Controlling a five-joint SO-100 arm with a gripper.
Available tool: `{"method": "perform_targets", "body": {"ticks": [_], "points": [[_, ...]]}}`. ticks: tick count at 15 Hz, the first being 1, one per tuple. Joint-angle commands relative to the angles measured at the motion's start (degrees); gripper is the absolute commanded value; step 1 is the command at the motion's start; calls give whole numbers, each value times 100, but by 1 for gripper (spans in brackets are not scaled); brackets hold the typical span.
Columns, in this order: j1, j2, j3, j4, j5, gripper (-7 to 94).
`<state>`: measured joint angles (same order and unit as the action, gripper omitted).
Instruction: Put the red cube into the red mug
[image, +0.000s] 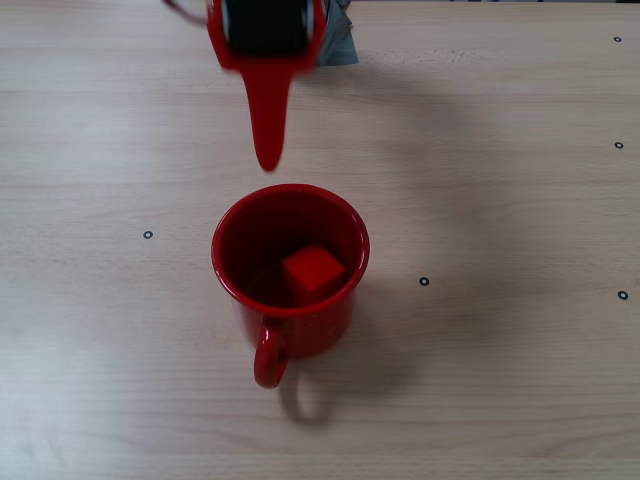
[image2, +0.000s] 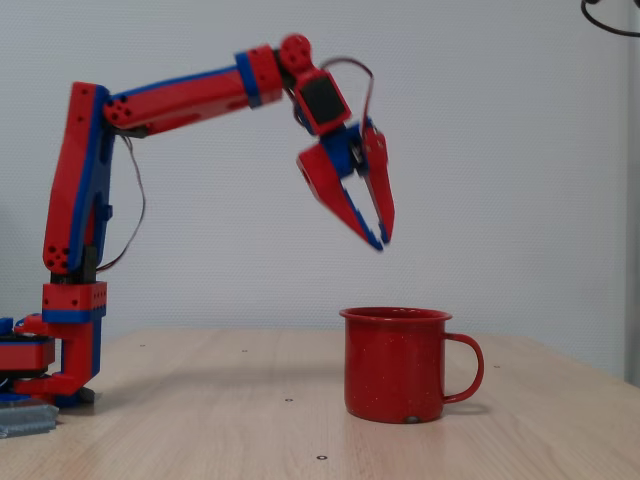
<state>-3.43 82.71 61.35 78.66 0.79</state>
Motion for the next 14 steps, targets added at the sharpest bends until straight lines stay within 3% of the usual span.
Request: {"method": "perform_targets", "body": {"ticks": [1,8,14], "points": [[26,1178,88,158,-132,0],[79,4342,3524,-378,-501,0],[-9,6943,7497,-1960,-773,0]]}}
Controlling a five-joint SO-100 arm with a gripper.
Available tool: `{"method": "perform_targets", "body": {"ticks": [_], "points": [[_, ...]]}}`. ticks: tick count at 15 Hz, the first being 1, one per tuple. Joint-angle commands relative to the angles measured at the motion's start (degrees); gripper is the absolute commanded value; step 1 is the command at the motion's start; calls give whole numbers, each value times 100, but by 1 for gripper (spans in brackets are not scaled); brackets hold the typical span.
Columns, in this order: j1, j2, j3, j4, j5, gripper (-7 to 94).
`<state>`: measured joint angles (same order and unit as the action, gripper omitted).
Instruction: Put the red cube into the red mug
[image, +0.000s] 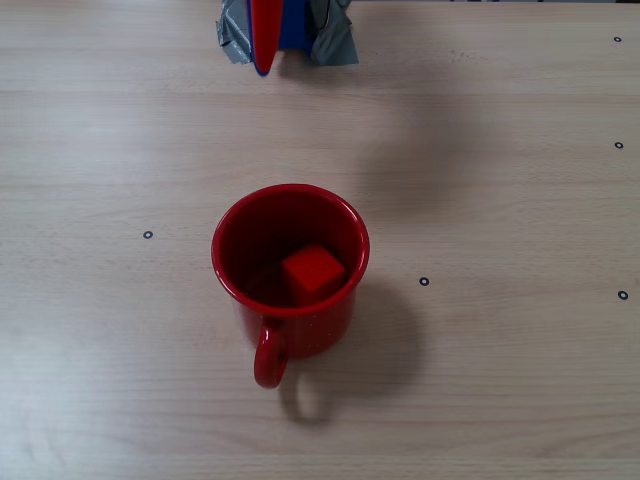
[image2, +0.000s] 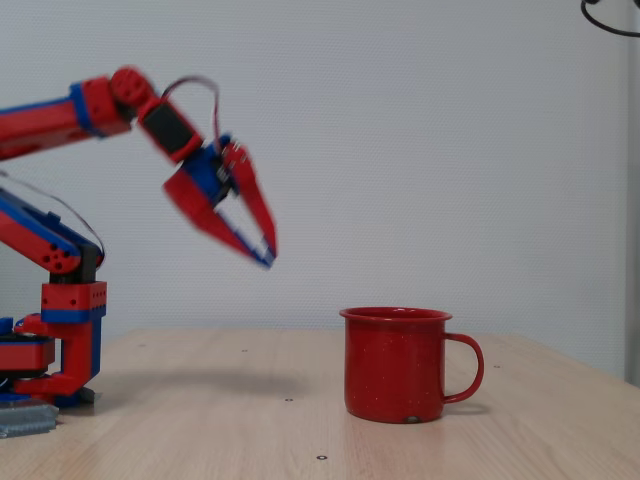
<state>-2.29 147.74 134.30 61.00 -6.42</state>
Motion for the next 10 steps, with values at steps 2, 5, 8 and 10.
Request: {"method": "perform_targets", "body": {"ticks": [2,5,8,10], "points": [[-123,1248,1477,-589,141,0],[-229,2716,3217,-932,149,0],[-272,3867,4324,-642,246,0],[-290,4104,4482,-404,369,0]]}}
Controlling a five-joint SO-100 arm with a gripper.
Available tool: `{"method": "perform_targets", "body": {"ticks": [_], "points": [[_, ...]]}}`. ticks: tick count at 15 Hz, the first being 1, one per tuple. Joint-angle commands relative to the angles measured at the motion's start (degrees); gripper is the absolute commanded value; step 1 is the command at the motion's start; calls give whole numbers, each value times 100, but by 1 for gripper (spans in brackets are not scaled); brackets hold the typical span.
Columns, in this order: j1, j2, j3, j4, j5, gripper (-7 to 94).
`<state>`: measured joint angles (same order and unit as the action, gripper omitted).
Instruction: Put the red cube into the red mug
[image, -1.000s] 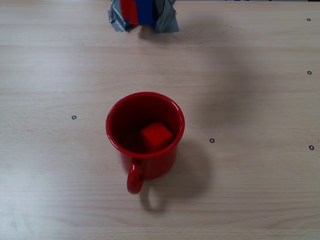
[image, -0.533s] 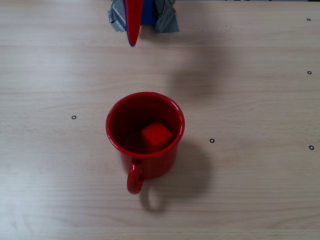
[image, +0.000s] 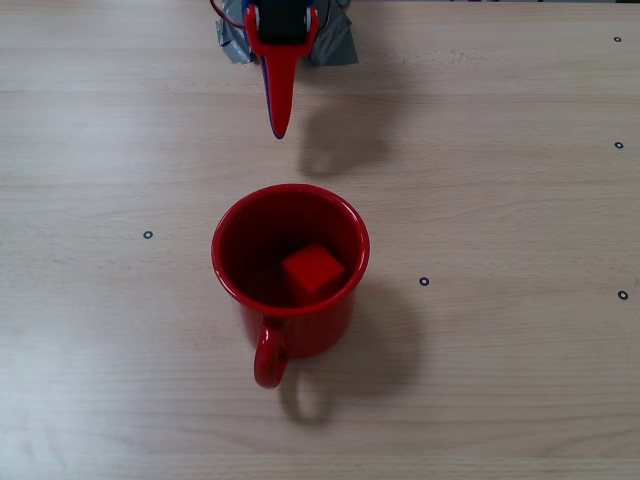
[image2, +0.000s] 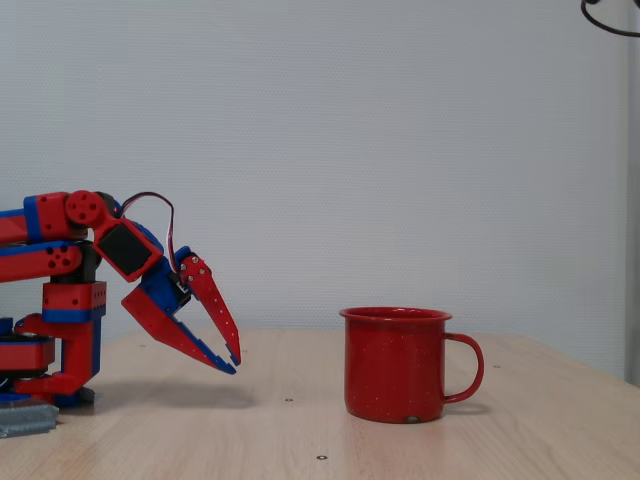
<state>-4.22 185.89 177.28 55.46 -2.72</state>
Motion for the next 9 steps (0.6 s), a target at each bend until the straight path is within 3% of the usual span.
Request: {"method": "perform_targets", "body": {"ticks": [1,9], "points": [[-114,501,220,299,70,0],[-53,501,229,299,132,0]]}}
